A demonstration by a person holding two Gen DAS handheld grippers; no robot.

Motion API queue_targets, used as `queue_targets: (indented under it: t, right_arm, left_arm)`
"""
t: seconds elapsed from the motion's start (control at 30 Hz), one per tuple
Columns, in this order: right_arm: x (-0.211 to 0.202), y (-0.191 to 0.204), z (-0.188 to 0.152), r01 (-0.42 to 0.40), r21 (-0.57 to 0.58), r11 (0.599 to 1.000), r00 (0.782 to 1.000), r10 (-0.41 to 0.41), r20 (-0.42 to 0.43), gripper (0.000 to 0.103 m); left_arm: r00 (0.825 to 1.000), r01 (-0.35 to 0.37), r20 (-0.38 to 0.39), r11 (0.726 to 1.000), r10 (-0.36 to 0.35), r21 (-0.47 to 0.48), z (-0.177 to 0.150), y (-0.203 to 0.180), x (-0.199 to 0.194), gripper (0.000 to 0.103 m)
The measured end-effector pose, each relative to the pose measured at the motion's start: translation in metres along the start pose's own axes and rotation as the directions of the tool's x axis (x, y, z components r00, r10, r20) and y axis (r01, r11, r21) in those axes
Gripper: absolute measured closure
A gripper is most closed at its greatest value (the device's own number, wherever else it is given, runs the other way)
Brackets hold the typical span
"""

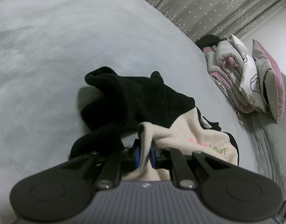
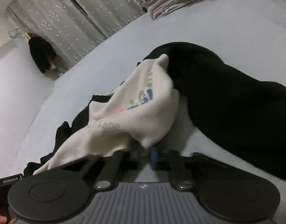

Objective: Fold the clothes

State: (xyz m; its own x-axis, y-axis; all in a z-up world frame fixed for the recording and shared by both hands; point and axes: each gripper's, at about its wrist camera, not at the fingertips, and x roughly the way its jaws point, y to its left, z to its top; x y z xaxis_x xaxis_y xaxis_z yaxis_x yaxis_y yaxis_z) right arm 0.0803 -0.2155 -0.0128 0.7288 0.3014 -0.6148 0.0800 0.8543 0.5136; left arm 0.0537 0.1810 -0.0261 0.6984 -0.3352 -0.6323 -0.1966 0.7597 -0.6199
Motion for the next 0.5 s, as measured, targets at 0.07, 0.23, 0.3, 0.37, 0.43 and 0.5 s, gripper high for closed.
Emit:
queue_targets:
  t: [0.07,0.23,0.3,0.37,0.43,0.5]
  right_arm:
    - [-0.010,0.003,0.003,-0.006,-0.011,1.000,0.999,0.006,0.031,0.094]
    - [-0.043,0.011,0.013,-0.034,-0.020,0.999,0.994,0.035,0.102,0.095]
    - [-0.056,0.014,0.015,-0.038,-0.024,0.999,0.991,0.040,0.127,0.095]
    - [-0.068,0.015,0.019,-0.048,-0.017,0.999,0.987,0.050,0.154,0.095]
    - [-0.080,0.016,0.022,-0.059,-0.010,0.998,0.982,0.060,0.181,0.095]
    - [-0.091,0.016,0.026,-0.071,0.002,0.997,0.976,0.070,0.204,0.095]
  left_arm:
    - [1.000,0.018,-0.002,1.000,-0.018,0.006,0.001,-0.001,-0.007,0.093]
    - [0.997,0.082,-0.012,0.995,-0.082,0.051,-0.002,-0.003,-0.030,0.093]
    - [0.994,0.108,-0.016,0.992,-0.107,0.072,-0.004,-0.003,-0.040,0.093]
    - [0.990,0.140,-0.022,0.987,-0.138,0.079,-0.005,0.000,-0.050,0.093]
    - [0.985,0.175,-0.024,0.982,-0.173,0.077,-0.005,0.002,-0.058,0.093]
    - [0.980,0.199,-0.021,0.977,-0.198,0.072,-0.004,0.004,-0.063,0.093]
